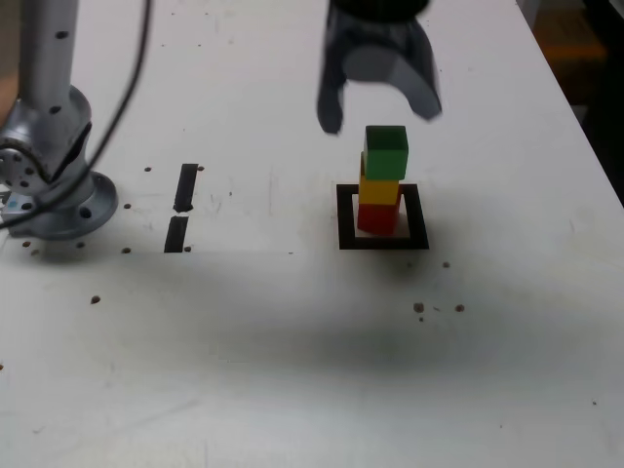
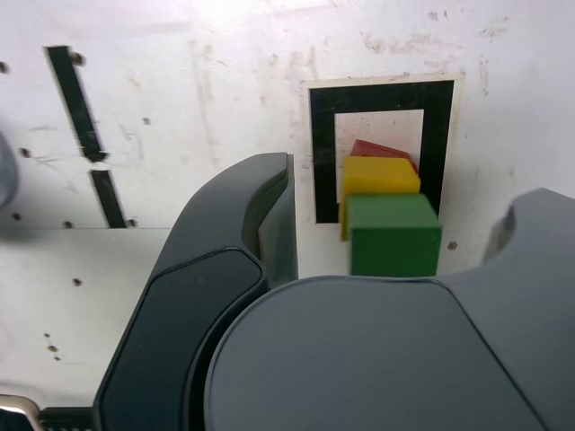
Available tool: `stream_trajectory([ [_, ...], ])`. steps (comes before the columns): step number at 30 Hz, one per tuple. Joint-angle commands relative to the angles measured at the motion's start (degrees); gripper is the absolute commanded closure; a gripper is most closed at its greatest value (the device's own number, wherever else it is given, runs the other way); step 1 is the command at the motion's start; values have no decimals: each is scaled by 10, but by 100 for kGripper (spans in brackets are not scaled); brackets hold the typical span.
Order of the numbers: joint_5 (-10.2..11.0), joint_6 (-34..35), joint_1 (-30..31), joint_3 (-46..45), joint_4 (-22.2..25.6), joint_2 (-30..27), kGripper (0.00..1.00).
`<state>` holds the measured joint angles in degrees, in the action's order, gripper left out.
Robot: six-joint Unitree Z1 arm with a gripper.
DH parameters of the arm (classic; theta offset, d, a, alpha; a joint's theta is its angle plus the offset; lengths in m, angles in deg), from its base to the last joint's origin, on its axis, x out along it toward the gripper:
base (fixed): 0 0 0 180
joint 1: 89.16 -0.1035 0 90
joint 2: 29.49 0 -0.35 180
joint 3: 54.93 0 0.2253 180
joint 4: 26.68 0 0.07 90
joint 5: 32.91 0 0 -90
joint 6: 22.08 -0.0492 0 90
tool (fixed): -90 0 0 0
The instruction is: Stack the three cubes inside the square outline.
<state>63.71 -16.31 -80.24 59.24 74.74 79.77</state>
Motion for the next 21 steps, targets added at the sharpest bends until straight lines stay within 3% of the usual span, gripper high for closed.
stream_trajectory([
  [1,6,5,13,6,10,-59,0],
  [6,7,14,47,-11,48,-185,0],
  [9,17,16,38,-127,63,-303,0],
  [12,21,-26,-30,-280,34,-386,0],
  [21,-4,-81,-81,-411,-52,-385,0],
])
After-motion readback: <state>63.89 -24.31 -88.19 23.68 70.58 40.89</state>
